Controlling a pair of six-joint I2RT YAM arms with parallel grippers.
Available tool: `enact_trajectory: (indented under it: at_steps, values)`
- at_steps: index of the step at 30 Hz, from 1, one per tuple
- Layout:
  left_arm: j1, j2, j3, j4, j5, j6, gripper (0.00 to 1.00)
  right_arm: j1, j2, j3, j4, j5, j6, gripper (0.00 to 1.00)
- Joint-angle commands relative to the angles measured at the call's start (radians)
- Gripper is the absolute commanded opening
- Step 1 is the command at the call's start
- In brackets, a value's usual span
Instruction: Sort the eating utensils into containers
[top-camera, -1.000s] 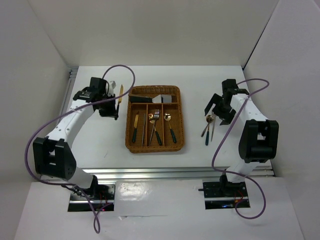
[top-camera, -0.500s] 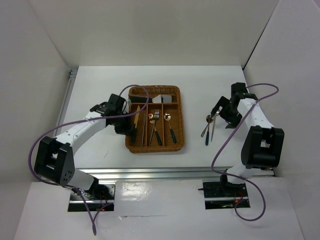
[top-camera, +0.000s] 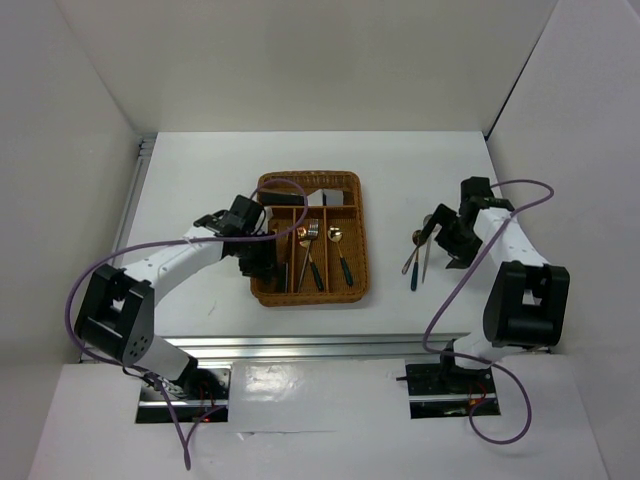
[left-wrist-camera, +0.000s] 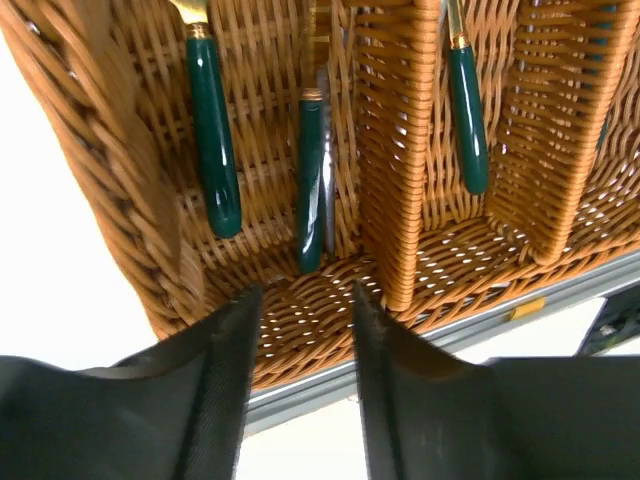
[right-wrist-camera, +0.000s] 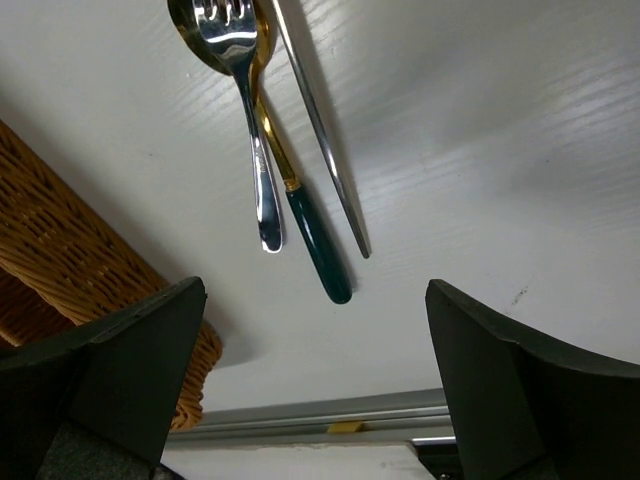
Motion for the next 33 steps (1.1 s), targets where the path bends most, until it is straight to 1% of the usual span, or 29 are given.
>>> enact_trajectory:
  at_steps: [1, 3, 4, 5, 7, 10, 11, 12, 15, 16, 20, 24, 26, 30, 33]
  values:
    - [-0.001, -0.006, 0.058, -0.020, -0.040, -0.001, 0.50, 0.004, -0.042, -0.030, 0.045, -0.037, -0.001, 0.99]
    - [-0.001, -0.016, 0.112, -0.052, -0.065, 0.012, 0.63, 0.004, -0.042, -0.041, 0.054, -0.046, 0.010, 0.98]
    - [-0.001, -0.016, 0.135, -0.071, -0.076, 0.026, 0.68, 0.017, -0.042, -0.050, 0.065, -0.046, 0.019, 0.96]
    - [-0.001, -0.016, 0.161, -0.100, -0.086, 0.037, 0.75, 0.035, -0.042, -0.050, 0.065, -0.037, 0.019, 0.94]
    - [-0.001, -0.016, 0.245, -0.127, -0.097, 0.066, 0.87, 0.079, -0.016, -0.028, 0.076, -0.005, 0.031, 0.93]
    - [-0.001, -0.016, 0.340, -0.158, -0.119, 0.100, 0.93, 0.145, 0.026, 0.014, 0.044, 0.050, 0.041, 0.87]
    - [-0.001, -0.016, 0.357, -0.169, -0.119, 0.100, 0.93, 0.190, 0.036, 0.015, 0.034, 0.094, 0.050, 0.86]
    - [-0.001, -0.016, 0.368, -0.169, -0.119, 0.112, 0.94, 0.207, 0.037, 0.015, 0.034, 0.110, 0.050, 0.82]
    - [0.025, -0.007, 0.368, -0.169, -0.090, 0.121, 0.94, 0.241, 0.052, 0.001, 0.013, 0.135, 0.073, 0.78]
    - [0.037, -0.007, 0.368, -0.169, -0.090, 0.130, 0.94, 0.241, 0.052, -0.010, 0.013, 0.135, 0.082, 0.78]
    - [0.059, -0.007, 0.339, -0.169, -0.090, 0.160, 0.95, 0.241, 0.018, -0.079, 0.013, 0.135, 0.102, 0.70]
    - [0.077, -0.007, 0.339, -0.169, -0.071, 0.169, 0.95, 0.241, 0.004, -0.137, 0.036, 0.122, 0.111, 0.67]
    - [0.086, -0.007, 0.339, -0.169, -0.061, 0.181, 0.95, 0.241, 0.024, -0.146, 0.047, 0.122, 0.120, 0.67]
    - [0.096, -0.007, 0.339, -0.169, -0.060, 0.190, 0.95, 0.241, 0.073, -0.146, 0.085, 0.131, 0.120, 0.62]
    - [0.096, -0.007, 0.339, -0.169, -0.051, 0.190, 0.95, 0.241, 0.115, -0.146, 0.108, 0.132, 0.108, 0.54]
